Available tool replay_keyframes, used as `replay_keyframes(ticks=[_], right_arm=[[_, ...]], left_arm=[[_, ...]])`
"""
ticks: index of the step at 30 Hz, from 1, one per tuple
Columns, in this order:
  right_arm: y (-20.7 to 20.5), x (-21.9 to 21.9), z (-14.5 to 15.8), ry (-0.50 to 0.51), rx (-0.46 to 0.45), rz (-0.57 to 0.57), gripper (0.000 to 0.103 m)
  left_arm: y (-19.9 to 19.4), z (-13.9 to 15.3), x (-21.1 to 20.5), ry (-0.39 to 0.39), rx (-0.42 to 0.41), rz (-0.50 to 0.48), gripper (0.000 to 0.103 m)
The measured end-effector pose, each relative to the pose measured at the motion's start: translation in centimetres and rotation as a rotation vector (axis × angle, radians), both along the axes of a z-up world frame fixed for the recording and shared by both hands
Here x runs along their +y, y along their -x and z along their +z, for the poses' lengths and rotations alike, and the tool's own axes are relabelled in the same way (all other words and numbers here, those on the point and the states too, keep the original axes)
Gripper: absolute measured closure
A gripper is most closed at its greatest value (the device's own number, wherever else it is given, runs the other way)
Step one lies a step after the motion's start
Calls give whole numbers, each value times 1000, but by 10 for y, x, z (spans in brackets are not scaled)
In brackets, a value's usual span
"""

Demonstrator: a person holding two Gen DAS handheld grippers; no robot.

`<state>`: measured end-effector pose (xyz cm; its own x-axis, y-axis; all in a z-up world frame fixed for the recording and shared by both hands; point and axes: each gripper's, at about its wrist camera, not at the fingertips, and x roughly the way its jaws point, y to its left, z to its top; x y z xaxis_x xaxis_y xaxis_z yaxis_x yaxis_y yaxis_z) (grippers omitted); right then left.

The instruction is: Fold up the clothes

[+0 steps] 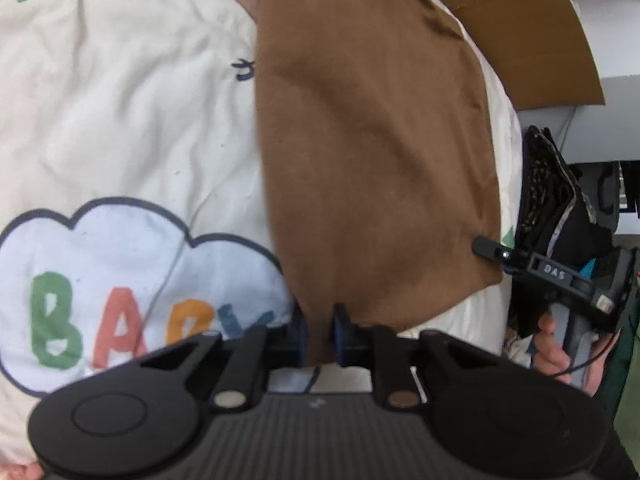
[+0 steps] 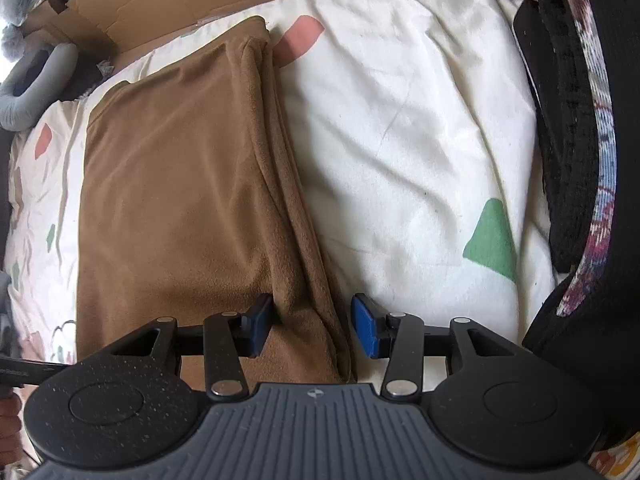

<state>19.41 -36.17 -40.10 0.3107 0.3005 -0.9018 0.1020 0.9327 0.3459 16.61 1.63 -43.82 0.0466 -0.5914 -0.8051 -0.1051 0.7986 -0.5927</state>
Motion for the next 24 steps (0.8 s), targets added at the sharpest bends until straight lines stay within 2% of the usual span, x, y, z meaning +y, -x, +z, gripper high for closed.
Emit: replay_keyframes(ticks=[5, 14, 15, 17, 19, 24], right_arm=[[3, 1, 2, -39, 24, -2, 53], [-6, -4, -9, -89, 61, -14, 55], [-7, -6, -11, -102, 66, -18, 57], [-9, -10, -13, -130, 80, -27, 77], [-10, -12, -12, -156, 93, -35, 86], [-10, -3, 3, -121, 86, -12, 90]], left_arm=[[1, 12, 12, -14, -10, 14, 95], [-4, -1, 7, -30, 13, 25, 95], [-5, -1, 4, -31, 12, 23, 95], [-5, 0, 3, -25, 13, 24, 95], [-5, 3, 2, -24, 12, 19, 95], [-6, 17, -2, -21, 3, 4, 96]])
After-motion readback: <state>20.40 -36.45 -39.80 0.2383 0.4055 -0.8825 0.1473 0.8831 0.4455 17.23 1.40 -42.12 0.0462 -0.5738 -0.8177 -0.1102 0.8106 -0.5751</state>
